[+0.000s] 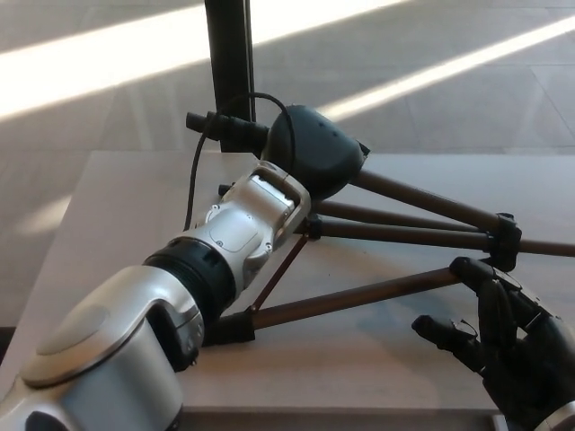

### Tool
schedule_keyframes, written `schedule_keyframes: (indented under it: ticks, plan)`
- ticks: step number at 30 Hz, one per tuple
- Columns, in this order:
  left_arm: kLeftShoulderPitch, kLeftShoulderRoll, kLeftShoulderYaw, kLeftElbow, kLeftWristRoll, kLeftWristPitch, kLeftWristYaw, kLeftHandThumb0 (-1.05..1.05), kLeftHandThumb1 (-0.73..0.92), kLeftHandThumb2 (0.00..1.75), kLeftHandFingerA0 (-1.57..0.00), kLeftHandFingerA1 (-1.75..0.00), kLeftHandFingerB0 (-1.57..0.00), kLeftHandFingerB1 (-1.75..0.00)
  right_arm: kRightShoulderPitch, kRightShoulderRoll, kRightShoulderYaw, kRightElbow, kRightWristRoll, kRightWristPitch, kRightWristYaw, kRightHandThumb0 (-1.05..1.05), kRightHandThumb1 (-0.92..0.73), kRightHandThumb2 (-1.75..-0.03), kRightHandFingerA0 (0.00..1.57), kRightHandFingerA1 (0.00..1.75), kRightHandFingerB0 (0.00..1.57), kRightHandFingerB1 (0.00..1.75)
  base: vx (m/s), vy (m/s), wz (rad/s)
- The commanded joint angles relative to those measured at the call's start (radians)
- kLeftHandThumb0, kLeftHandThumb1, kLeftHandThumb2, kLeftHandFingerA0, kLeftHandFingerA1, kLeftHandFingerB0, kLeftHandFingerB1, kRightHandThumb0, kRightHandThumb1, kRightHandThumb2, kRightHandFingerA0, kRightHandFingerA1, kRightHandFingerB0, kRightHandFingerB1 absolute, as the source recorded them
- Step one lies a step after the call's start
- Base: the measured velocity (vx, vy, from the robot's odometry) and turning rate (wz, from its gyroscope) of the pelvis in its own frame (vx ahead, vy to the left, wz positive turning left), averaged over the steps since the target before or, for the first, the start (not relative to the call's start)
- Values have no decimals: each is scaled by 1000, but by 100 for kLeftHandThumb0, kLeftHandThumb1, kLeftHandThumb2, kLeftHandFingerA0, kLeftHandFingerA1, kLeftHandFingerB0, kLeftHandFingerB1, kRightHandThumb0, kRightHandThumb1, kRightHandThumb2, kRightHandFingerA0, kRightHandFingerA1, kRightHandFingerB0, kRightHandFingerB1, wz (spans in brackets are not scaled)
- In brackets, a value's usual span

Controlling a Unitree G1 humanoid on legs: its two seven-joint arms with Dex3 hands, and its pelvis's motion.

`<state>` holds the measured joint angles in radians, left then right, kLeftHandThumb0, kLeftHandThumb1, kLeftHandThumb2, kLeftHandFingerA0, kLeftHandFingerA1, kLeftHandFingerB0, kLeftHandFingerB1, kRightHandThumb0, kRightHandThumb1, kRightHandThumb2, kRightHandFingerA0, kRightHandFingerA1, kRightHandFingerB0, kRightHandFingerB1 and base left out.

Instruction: Use both hands of the robot to pick up the tripod lying in the middle of the desk and make it stand upright on the desk

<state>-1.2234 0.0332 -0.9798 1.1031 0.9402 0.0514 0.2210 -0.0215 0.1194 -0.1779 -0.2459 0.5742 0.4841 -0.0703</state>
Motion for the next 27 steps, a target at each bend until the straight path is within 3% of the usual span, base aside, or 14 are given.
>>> schedule_keyframes:
  ticks: [1,6,7,8,9,11,12,18,19,20,22,23,25,27]
  plan:
    - [27,26,-25,34,55,44,-106,-33,53,59,-88,-158,-71,-53,-6,-15,-8,8,-12,0,1,-99,-50,-57,104,82,87,63,0,0,0]
    - [39,12,49,8,0,34,-73,-34,59,59,-85,-169,-80,-74,-5,-12,0,4,-24,0,-6,-98,-35,-85,104,82,87,62,0,0,0]
    - [48,3,79,-2,-23,32,-50,-31,57,60,-85,-166,-84,-84,-6,-10,1,3,-24,3,-8,-99,-50,-56,107,80,90,62,0,0,0]
    - [63,-5,119,-17,-51,25,-16,-31,57,60,-85,-166,-84,-84,-6,-6,1,2,-22,7,-11,-99,-50,-56,107,80,90,62,0,0,0]
    - [63,-7,119,-16,-47,26,-14,-27,60,59,-86,-169,-80,-87,-6,-6,2,2,-24,6,-12,-99,-33,-86,109,79,90,60,0,0,0]
    - [75,-33,174,-22,-66,49,-8,-24,68,62,-85,-171,-77,-109,-10,-5,0,3,-26,6,-12,-98,-11,-79,106,81,93,62,0,0,0]
    - [80,-43,194,-21,-76,55,-4,-25,69,63,-86,-167,-78,-106,-11,-6,-1,3,-25,7,-11,-98,-34,-86,109,81,91,60,0,0,0]
    - [114,-103,307,-20,-108,122,19,-29,68,64,-85,-162,-81,-99,-16,-10,2,9,-22,15,0,-96,-31,-83,114,81,101,58,0,0,0]
    - [122,-104,314,-23,-103,120,37,-29,67,64,-86,-165,-80,-104,-14,-13,2,7,-25,21,-5,-96,-47,-55,116,81,100,58,0,0,0]
    - [125,-105,323,-25,-105,121,38,-28,66,63,-85,-167,-80,-107,-13,-14,2,7,-27,23,-7,-95,-29,-83,115,83,102,59,0,0,0]
    - [125,-111,334,-23,-103,121,42,-27,68,64,-85,-168,-77,-114,-11,-16,-2,7,-27,22,-5,-95,-47,-56,115,83,96,59,0,0,0]
    - [130,-112,343,-23,-106,116,57,-22,65,66,-90,-165,-81,-114,-10,-17,1,9,-31,21,-2,-96,-22,-82,115,84,94,59,0,0,0]
    - [130,-114,351,-15,-107,109,73,-22,65,66,-90,-165,-81,-114,-14,-19,2,16,-36,21,-3,-96,-22,-82,115,84,94,59,0,0,0]
    - [149,-100,371,-27,-118,79,113,-19,66,72,-95,-166,-81,-116,-18,-13,19,42,-51,4,8,-94,-47,-56,115,83,94,61,0,0,0]
